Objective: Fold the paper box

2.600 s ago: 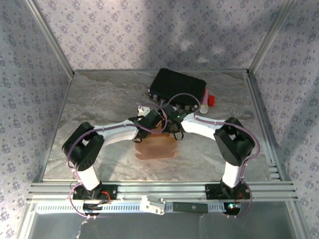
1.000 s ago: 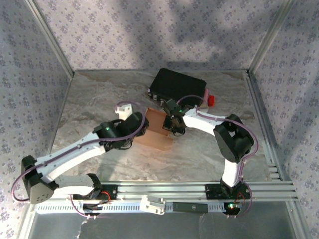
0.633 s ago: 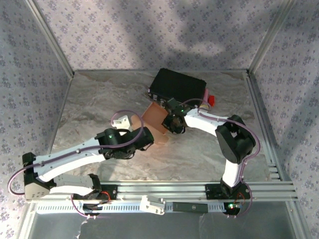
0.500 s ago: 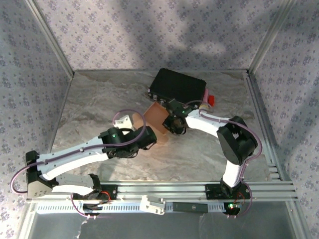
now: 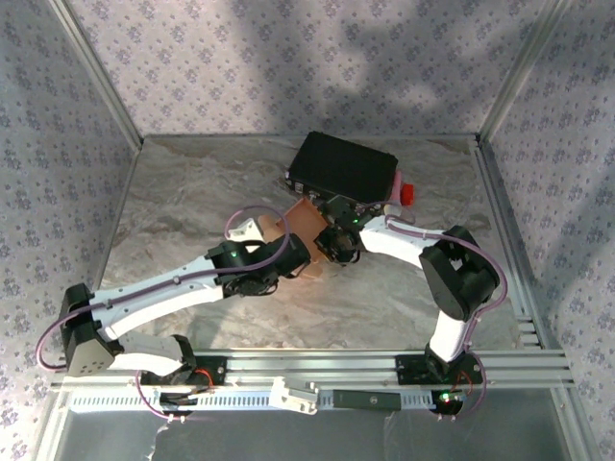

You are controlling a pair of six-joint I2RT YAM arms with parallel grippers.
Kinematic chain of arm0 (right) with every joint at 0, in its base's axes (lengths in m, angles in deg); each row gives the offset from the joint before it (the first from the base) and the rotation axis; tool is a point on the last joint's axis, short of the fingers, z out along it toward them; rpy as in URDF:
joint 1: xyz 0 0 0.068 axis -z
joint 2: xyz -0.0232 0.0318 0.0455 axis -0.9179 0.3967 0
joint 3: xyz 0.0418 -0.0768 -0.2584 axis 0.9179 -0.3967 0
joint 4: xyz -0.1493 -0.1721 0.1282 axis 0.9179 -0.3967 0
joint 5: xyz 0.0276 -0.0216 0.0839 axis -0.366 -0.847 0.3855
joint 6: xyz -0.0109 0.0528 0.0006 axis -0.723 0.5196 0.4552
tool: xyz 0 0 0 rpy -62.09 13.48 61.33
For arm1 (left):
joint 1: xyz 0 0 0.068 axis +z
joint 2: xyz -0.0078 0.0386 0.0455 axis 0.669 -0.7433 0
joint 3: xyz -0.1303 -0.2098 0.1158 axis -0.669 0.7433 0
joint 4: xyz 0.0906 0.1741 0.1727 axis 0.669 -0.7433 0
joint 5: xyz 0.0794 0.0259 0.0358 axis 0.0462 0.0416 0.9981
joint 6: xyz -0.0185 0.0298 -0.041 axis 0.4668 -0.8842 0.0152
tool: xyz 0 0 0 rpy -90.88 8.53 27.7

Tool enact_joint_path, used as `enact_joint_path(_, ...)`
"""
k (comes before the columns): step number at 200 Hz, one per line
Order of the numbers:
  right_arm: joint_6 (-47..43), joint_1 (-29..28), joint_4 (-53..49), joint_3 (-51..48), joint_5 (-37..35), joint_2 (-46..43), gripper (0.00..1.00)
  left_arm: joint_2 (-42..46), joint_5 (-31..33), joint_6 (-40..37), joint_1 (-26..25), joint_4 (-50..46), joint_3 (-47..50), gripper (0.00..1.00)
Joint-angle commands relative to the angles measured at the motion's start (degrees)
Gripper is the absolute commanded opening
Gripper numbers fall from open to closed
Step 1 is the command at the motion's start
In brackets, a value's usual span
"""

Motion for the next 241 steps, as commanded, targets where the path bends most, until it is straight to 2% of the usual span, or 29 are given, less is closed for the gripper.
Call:
enact_joint_path(1, 2.08, -0.37, 0.84, -0.90, 0.88, -0.91, 0.00, -1.49, -0.65, 1.18, 0.76, 0.12, 0.30, 0.38)
enact_joint_path(21, 2.60, -0.28, 1.46, -1.46, 1.03, -1.02, 0.00, -2.50, -1.83, 0.65, 1.87, 1.42, 0.80, 0.38)
enact_joint_path(37, 2.78, -0.31, 1.76, -1.66, 1.27, -1.11, 0.00, -2.91, -1.91, 0.56, 2.61, 1.41, 1.07, 0.33)
enact_joint_path(81, 3.13, -0.34, 2.13, -1.82, 2.05, -0.60, 0.00, -4.13, -1.14, 1.30, 3.03, -0.08, 0.51, 0.07)
enact_joint_path(109, 2.73, -0.67, 2.23, -1.34, 2.37, -0.50, 0.00, -5.41, -1.00, 1.73, 3.08, -2.40, -0.56, 0.00)
enact_joint_path(123, 1.98, -1.12, 1.59, -0.67, 2.25, -0.48, 0.14, -5.70, -0.95, 2.36, 2.99, -3.96, -0.55, 0.00)
enact_joint_path(141, 2.06, -2.11, 1.07, -0.84, 1.18, -1.32, 0.38, -5.60, 0.75, 2.00, 2.99, -4.65, -0.22, 0.00)
enact_joint_path(152, 1.91, -2.61, 0.18, -0.93, 0.47, -2.28, 0.48, -5.43, 1.46, 0.74, 2.99, -5.52, -0.66, 0.00)
enact_joint_path(200, -3.52, -4.29, -6.54, 0.37, -4.60, -11.56, 0.65, -4.39, 6.59, -7.43, 2.82, -14.95, -5.02, 0.00)
enact_joint_path(220, -5.91, -4.68, -7.49, -0.02, -5.94, -17.01, 0.71, -2.96, 7.99, -13.17, 3.45, -16.48, -5.49, 0.00)
enact_joint_path(241, -13.89, -4.25, -6.74, 2.03, -3.49, -20.17, 0.77, -0.48, 7.63, -23.67, 4.83, -12.68, -5.22, 0.00)
